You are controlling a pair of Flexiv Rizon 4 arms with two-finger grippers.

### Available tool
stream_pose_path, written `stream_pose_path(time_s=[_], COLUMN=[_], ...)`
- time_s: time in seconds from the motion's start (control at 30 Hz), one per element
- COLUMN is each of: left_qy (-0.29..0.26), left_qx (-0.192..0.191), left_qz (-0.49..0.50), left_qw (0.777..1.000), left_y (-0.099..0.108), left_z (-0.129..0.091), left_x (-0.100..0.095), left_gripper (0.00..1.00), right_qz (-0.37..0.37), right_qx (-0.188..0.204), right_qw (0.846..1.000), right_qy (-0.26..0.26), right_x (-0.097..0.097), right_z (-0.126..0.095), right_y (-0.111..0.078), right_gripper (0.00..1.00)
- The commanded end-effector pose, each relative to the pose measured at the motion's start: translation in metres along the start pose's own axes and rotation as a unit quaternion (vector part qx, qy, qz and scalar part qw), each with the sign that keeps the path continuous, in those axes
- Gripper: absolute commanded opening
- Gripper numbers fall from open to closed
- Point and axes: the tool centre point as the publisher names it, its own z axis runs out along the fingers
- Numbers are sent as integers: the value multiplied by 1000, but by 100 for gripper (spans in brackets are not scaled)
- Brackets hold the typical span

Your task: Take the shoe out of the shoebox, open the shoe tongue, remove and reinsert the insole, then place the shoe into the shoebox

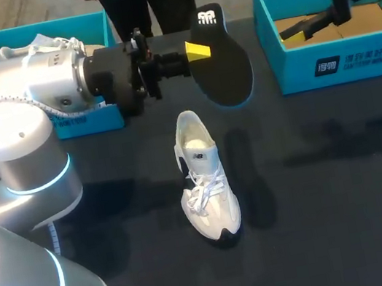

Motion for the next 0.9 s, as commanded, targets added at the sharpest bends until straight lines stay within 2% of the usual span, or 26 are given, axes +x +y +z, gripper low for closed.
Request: stream_pose_path(time_s=[0.03,0.27,0.87,0.9], left_qy=[-3,-4,5,6], left_qx=[0,-3,4,6], left_qz=[3,5,7,6], left_qw=[1000,1000,1000,1000], left_y=[-1,1,2,2], left_z=[-1,-3,-6,-6], left_x=[-1,-2,-8,-8], left_gripper=[0,0,0,0], right_qz=[-2,-11,-16,-19], right_qx=[-92,-142,-144,-133], right_qw=[996,990,989,991], right_qy=[-1,18,21,25], right_x=[-2,-1,1,3], right_z=[-3,-7,-5,-2], right_y=[-10,-8,-7,-8], right_gripper=[100,100,100,100])
